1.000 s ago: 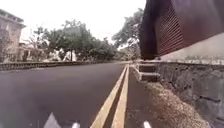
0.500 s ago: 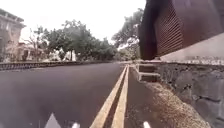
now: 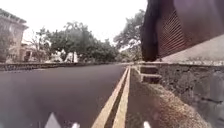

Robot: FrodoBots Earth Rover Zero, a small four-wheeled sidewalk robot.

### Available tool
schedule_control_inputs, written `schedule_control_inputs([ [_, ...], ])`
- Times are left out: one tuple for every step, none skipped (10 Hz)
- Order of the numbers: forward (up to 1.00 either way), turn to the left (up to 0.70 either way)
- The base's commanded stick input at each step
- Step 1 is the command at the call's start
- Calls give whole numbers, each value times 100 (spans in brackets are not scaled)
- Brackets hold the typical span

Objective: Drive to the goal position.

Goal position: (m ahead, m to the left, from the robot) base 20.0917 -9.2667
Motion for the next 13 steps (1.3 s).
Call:
schedule_control_inputs([
  [70,15],
  [70,16],
  [70,17],
  [70,0],
  [70,0],
  [70,0],
  [70,0],
  [70,0],
  [70,0],
  [70,0],
  [70,0],
  [70,0],
  [70,0],
])
